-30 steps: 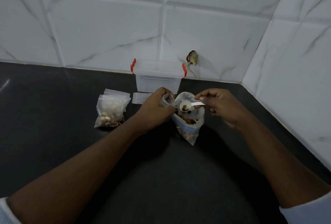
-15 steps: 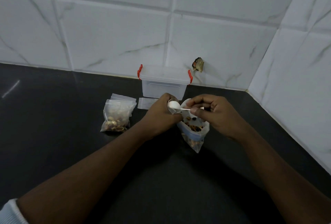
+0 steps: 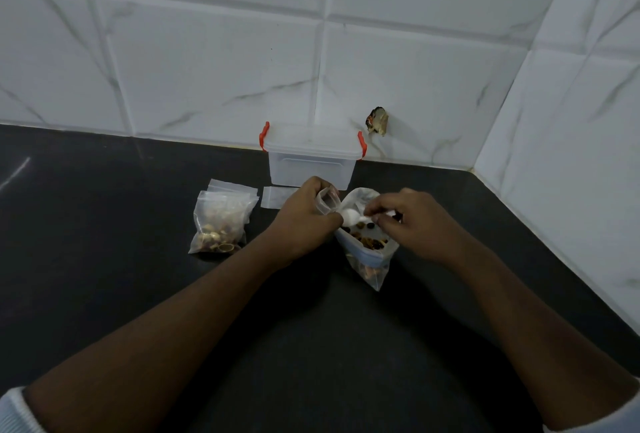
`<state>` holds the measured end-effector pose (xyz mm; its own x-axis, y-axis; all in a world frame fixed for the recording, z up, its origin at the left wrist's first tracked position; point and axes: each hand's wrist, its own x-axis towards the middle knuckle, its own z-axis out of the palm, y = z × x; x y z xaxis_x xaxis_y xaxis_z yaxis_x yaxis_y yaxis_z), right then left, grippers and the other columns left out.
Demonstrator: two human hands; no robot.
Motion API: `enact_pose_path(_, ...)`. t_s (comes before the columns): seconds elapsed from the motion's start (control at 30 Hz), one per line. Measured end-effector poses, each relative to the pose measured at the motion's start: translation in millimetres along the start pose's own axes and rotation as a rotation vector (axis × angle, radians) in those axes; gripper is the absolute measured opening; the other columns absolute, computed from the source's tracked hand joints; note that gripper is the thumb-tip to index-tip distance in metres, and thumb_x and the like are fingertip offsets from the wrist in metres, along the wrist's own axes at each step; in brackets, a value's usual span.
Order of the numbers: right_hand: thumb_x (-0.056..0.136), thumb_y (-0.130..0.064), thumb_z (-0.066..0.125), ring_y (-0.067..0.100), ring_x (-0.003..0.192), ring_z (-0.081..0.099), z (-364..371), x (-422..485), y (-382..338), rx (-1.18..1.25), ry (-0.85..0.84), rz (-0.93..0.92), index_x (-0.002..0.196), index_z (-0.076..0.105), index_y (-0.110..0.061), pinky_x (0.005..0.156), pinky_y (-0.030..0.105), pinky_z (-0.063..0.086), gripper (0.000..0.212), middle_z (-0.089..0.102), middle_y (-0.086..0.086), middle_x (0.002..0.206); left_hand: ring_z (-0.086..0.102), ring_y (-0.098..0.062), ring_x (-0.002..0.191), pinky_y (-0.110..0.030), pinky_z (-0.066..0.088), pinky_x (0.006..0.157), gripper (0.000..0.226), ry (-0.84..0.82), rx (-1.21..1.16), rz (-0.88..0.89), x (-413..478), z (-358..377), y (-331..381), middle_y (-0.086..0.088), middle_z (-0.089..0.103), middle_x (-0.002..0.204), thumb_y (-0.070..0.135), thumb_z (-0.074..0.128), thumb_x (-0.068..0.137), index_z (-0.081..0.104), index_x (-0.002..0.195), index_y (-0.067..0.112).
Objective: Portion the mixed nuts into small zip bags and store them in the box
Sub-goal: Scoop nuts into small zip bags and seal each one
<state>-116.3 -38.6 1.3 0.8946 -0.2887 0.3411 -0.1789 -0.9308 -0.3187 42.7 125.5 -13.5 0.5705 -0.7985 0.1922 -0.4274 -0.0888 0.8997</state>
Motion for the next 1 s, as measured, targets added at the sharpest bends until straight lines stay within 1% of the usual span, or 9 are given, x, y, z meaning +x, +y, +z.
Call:
enact_pose_path(0.13, 0.094, -0.018, 0.062, 0.005, 0.084, 0.051, -11.2, 1.2, 6.5, -0.13, -0.064, 0.045, 0.108, 0.078, -0.028, 0.072, 0.033, 0.046, 0.024, 0.074, -0.003, 0.094, 0.059, -0.01, 0.101, -0.03, 0.055, 0.087, 0.035, 0.008, -0.008, 0.002, 0.9, -0.3, 0.0, 0.011, 0.059, 0.109, 0.011, 0.071, 0.087, 0.053, 0.112, 0.027)
enact_pose_path(0.2, 0.093, -0.016, 0.061, 0.003, 0.084, 0.056, -18.8, -0.2, 8.9, -0.126, -0.025, 0.093, 0.106, 0.079, -0.025, 0.07, 0.03, 0.046, 0.024, 0.074, -0.004, 0.095, 0.058, -0.009, 0.101, -0.029, 0.055, 0.085, 0.035, 0.003, -0.013, -0.001, 1.3, 0.1, 0.4, 0.012, 0.058, 0.109, 0.011, 0.071, 0.087, 0.052, 0.111, 0.029)
enact_pose_path(0.3, 0.094, -0.014, 0.061, 0.002, 0.082, 0.064, -20.4, -1.5, 9.1, -0.038, 0.003, 0.146, 0.105, 0.078, -0.023, 0.067, 0.022, 0.045, 0.022, 0.072, -0.009, 0.097, 0.059, -0.009, 0.1, -0.025, 0.055, 0.08, 0.036, -0.002, -0.012, 0.004, 0.3, 1.0, 0.2, 0.012, 0.058, 0.11, 0.012, 0.071, 0.087, 0.053, 0.113, 0.028)
enact_pose_path(0.5, 0.095, -0.015, 0.064, -0.012, 0.075, 0.059, -24.1, -2.6, 4.1, 0.088, -0.032, 0.201, 0.093, 0.077, -0.027, 0.061, 0.009, 0.036, 0.018, 0.071, -0.017, 0.089, 0.059, -0.01, 0.102, -0.029, 0.058, 0.084, 0.036, -0.015, -0.015, 0.004, -0.1, -0.7, 1.7, 0.013, 0.057, 0.11, 0.012, 0.071, 0.087, 0.053, 0.114, 0.027)
enact_pose_path(0.57, 0.094, -0.014, 0.066, -0.013, 0.071, 0.059, -26.3, -2.1, 3.8, 0.116, -0.038, 0.209, 0.089, 0.078, -0.028, 0.06, 0.009, 0.036, 0.019, 0.072, -0.017, 0.087, 0.06, -0.01, 0.102, -0.028, 0.058, 0.082, 0.037, -0.024, -0.015, 0.001, -0.2, -0.8, 1.9, 0.012, 0.058, 0.111, 0.012, 0.071, 0.087, 0.053, 0.116, 0.026)
enact_pose_path(0.63, 0.093, -0.013, 0.068, -0.009, 0.074, 0.064, -26.0, -1.3, 5.3, 0.192, -0.036, 0.235, 0.086, 0.077, -0.029, 0.068, 0.016, 0.042, 0.02, 0.075, -0.016, 0.086, 0.061, -0.012, 0.103, -0.023, 0.056, 0.079, 0.038, -0.036, -0.012, -0.003, -0.3, -0.3, 1.9, 0.01, 0.059, 0.113, 0.012, 0.071, 0.087, 0.053, 0.118, 0.025)
enact_pose_path(0.73, 0.096, -0.01, 0.067, -0.004, 0.072, 0.069, -20.8, -1.1, 5.7, 0.398, -0.018, 0.313, 0.093, 0.079, -0.02, 0.069, 0.02, 0.047, 0.016, 0.077, -0.011, 0.085, 0.061, -0.013, 0.104, -0.021, 0.053, 0.077, 0.04, -0.046, 0.0, 0.005, -0.4, 0.2, 2.0, 0.008, 0.059, 0.114, 0.013, 0.072, 0.087, 0.053, 0.12, 0.025)
enact_pose_path(0.83, 0.097, -0.008, 0.065, 0.003, 0.051, 0.05, -14.6, -1.8, 5.8, 0.586, -0.033, 0.43, 0.096, 0.079, -0.013, 0.051, 0.018, 0.039, 0.015, 0.075, -0.004, 0.076, 0.061, -0.012, 0.103, -0.023, 0.055, 0.078, 0.038, -0.058, -0.008, 0.007, -1.6, -0.2, 1.6, 0.008, 0.059, 0.115, 0.014, 0.072, 0.087, 0.052, 0.118, 0.026)
enact_pose_path(1.0, 0.098, -0.003, 0.061, 0.009, 0.05, 0.037, -13.4, 0.3, 14.8, 0.836, -0.032, 0.602, 0.101, 0.075, -0.002, 0.041, 0.019, 0.029, 0.014, 0.077, 0.019, 0.093, 0.062, -0.013, 0.104, -0.025, 0.057, 0.08, 0.039, -0.073, -0.008, 0.005, -1.8, -1.1, 2.8, 0.008, 0.059, 0.115, 0.014, 0.073, 0.088, 0.052, 0.118, 0.026)
